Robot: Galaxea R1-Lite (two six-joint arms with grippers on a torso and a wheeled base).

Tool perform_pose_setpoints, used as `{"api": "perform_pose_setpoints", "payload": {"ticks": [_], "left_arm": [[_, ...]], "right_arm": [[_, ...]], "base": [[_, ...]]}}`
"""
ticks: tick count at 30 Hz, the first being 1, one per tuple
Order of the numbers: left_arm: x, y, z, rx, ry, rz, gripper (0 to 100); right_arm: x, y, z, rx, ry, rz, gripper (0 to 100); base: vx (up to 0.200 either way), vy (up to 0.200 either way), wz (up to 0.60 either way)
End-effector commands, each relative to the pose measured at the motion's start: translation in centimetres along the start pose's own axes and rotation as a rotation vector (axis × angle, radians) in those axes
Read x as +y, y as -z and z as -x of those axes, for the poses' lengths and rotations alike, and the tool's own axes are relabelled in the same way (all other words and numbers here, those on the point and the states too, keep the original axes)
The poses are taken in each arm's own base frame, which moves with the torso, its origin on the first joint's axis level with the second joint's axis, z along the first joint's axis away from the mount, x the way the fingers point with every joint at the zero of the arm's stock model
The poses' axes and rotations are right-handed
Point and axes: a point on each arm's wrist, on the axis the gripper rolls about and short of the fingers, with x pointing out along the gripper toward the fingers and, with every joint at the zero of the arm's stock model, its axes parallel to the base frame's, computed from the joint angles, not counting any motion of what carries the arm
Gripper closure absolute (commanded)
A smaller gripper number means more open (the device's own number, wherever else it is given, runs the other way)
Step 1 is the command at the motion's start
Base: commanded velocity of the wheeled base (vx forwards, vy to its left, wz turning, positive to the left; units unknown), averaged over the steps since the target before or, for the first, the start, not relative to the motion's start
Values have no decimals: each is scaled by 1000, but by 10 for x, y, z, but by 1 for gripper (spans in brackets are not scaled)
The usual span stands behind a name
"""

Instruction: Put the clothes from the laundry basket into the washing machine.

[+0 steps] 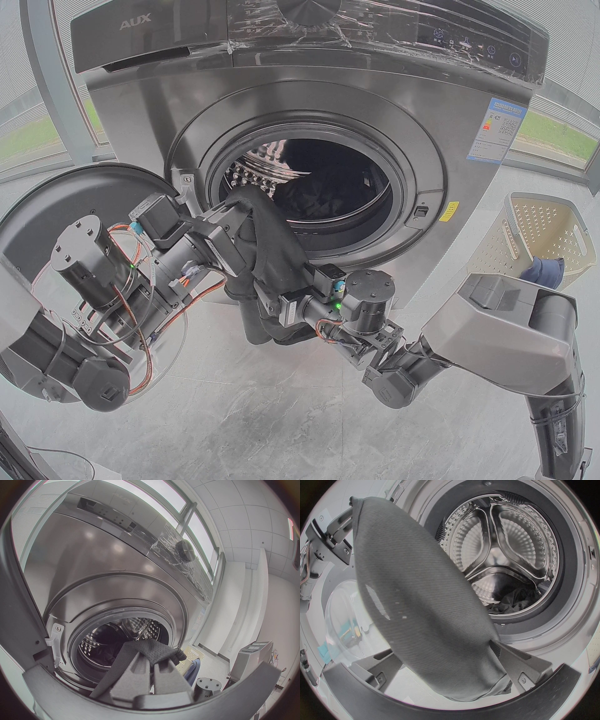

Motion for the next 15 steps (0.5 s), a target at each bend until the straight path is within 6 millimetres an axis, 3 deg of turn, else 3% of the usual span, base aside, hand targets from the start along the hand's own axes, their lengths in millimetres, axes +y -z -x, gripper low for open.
{"api": "perform_pose_setpoints", "payload": {"ticks": [1,7,8,15], "left_arm": [[0,-1,0,-2,-1,0,100],[0,0,0,1,-1,-1,100],[0,0,1,2,-1,-1,100],[0,1,1,4,-1,-2,100]], "right_arm": [[-11,-12,10,-4,26,11,0],[-25,-26,20,-6,58,17,0],[-38,-34,24,-12,88,21,0],[-57,-43,30,-22,130,44,0]], "base": [[0,0,0],[0,0,0],[0,0,0],[0,0,0]]}}
